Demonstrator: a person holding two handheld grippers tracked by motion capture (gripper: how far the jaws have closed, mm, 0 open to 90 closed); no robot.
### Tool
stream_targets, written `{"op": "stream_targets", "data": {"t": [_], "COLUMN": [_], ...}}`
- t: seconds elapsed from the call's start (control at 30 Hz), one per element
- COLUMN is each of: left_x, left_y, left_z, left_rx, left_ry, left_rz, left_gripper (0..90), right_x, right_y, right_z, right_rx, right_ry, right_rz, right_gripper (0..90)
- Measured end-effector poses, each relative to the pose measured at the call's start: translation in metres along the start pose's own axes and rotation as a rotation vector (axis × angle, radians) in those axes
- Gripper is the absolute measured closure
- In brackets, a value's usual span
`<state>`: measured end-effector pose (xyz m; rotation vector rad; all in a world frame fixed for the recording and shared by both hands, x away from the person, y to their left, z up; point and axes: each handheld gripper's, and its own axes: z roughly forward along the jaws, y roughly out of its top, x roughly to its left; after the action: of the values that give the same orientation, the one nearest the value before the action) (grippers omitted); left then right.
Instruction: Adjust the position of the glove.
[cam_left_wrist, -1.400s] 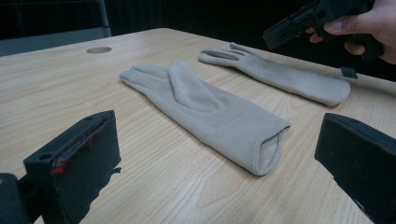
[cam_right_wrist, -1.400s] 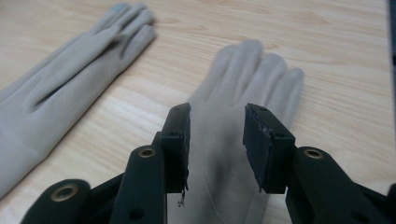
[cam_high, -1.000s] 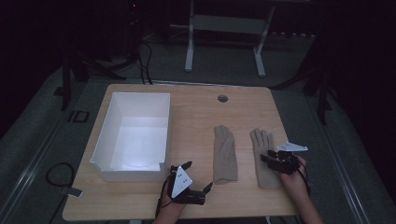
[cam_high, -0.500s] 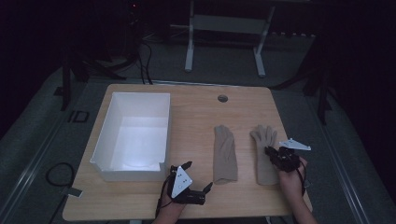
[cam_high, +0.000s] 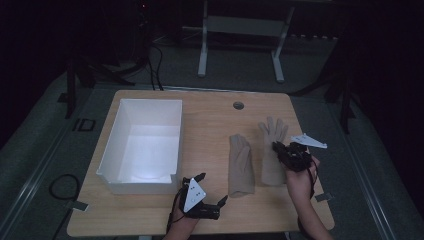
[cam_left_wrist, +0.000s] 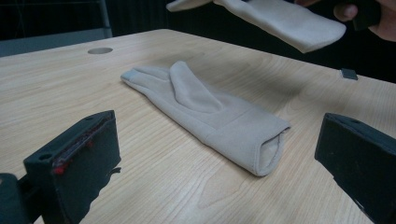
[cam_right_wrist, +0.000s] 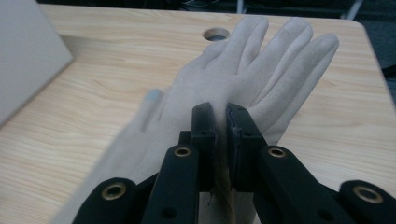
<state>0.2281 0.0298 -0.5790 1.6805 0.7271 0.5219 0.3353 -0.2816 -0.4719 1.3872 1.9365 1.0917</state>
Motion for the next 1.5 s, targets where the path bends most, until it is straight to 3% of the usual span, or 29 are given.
{"op": "stream_targets", "data": {"t": [0.03, 0.2, 0.3, 0.47, 0.7, 1.07, 1.33, 1.43, 1.5], "left_x": [0.0, 0.0, 0.0, 0.0, 0.0, 0.0, 0.0, 0.0, 0.0], "left_y": [0.0, 0.0, 0.0, 0.0, 0.0, 0.0, 0.0, 0.0, 0.0], "left_z": [0.0, 0.0, 0.0, 0.0, 0.0, 0.0, 0.0, 0.0, 0.0], "left_rx": [0.0, 0.002, 0.001, 0.001, -0.002, -0.001, 0.0, 0.0, 0.001], "left_ry": [0.0, 0.0, -0.002, -0.001, -0.004, -0.008, -0.009, -0.01, -0.01], "left_rz": [0.001, 0.002, 0.003, 0.003, 0.0, 0.0, 0.0, -0.002, -0.001], "left_gripper": [0.3, 0.3, 0.4, 0.3, 0.3, 0.3, 0.4, 0.3, 0.4], "right_x": [0.01, 0.029, 0.048, 0.064, 0.07, 0.076, 0.073, 0.074, 0.075], "right_y": [0.004, 0.011, 0.013, 0.008, -0.005, -0.023, -0.03, -0.024, -0.018], "right_z": [0.002, 0.006, 0.013, 0.029, 0.053, 0.069, 0.068, 0.06, 0.053], "right_rx": [-0.001, -0.004, 0.001, 0.034, 0.104, 0.171, 0.148, 0.11, 0.075], "right_ry": [0.01, 0.034, 0.057, 0.046, 0.052, 0.079, 0.078, 0.09, 0.071], "right_rz": [0.002, 0.012, 0.013, -0.01, -0.013, -0.022, -0.008, -0.001, -0.014], "right_gripper": [82.5, 82.5, 82.4, 82.3, 82.1, 81.3, 81.1, 81.5, 81.4]}}
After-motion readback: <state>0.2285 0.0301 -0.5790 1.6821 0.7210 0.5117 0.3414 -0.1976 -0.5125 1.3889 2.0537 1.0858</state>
